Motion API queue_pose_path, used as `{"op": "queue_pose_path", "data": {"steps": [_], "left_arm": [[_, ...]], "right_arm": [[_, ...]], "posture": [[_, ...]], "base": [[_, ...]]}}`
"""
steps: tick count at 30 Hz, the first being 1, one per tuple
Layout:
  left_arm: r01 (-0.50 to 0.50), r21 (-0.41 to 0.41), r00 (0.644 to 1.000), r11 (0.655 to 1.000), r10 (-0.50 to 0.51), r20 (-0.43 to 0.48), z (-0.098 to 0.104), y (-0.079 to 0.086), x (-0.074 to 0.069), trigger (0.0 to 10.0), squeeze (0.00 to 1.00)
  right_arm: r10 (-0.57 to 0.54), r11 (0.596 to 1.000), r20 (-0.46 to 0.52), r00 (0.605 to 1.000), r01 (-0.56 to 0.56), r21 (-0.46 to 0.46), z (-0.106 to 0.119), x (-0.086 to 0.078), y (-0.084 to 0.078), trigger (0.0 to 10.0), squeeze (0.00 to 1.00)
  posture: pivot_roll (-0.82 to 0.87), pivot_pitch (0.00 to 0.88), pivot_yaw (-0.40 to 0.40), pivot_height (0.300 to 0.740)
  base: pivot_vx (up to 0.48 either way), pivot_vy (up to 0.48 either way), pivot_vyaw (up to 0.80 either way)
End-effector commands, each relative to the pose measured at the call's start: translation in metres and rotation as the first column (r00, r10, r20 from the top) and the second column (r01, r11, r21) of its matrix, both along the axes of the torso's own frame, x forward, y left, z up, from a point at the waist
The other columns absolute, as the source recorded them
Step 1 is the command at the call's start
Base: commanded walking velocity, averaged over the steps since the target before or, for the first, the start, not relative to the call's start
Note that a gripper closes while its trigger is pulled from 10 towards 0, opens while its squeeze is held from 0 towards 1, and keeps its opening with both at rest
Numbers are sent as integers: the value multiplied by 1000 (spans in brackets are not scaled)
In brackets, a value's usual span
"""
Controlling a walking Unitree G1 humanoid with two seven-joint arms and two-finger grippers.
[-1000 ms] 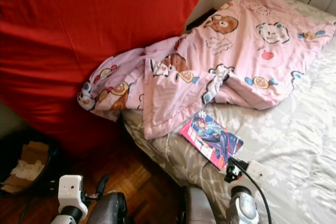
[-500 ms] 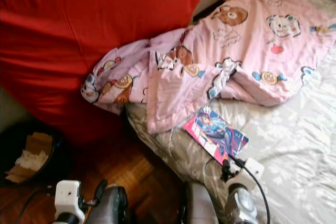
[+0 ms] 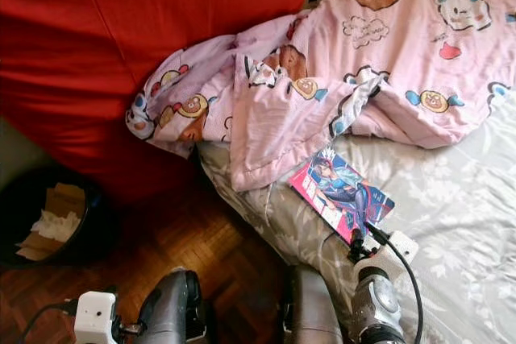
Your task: Clean up the room
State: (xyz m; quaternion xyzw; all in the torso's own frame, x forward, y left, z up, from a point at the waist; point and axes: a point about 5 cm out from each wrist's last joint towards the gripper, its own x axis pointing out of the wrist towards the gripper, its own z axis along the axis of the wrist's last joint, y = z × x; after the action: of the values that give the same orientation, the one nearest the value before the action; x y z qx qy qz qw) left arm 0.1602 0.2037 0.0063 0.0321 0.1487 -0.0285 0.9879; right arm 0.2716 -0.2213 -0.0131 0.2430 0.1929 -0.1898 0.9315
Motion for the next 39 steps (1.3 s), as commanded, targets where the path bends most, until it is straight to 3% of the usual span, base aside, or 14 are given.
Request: {"op": "queue_pose_path", "data": {"steps": [1,7,8,10,11,29,39], "left_arm": [[8,15,999,1000,-7,-47,-4,1,-12,10000,0],[15,20,999,1000,-14,-53,-2,1,-19,10000,0],[16,22,998,1000,-15,-55,-2,2,-20,10000,0],[16,23,998,1000,-15,-56,-2,2,-20,10000,0],[15,25,998,1000,-14,-56,-2,2,-20,10000,0],[22,44,998,999,-19,-65,3,1,-20,10000,0],[28,67,998,997,-24,-61,3,0,-19,10000,0]], "right_arm": [[0,1000,-57,998,0,1,-12,-13,1,10000,0],[-55,998,-57,997,56,2,-11,-14,-4,10000,0],[-53,999,-52,997,53,0,-10,-13,-3,2431,0],[-52,999,-48,998,52,0,-10,-12,-3,2431,0],[-51,999,-40,998,51,0,-9,-11,-3,0,0],[-43,999,-48,998,42,-16,-10,-13,-5,0,0],[-87,996,-42,995,85,-40,-7,-15,-19,0,0]], "posture": [[65,384,21,627],[78,397,31,627],[80,398,32,627],[80,398,32,627],[80,396,31,627],[87,390,28,627],[91,380,25,627]], "base": [[0,0,0],[0,0,0],[0,0,0],[0,0,0],[0,0,0],[0,0,0],[0,0,0]]}}
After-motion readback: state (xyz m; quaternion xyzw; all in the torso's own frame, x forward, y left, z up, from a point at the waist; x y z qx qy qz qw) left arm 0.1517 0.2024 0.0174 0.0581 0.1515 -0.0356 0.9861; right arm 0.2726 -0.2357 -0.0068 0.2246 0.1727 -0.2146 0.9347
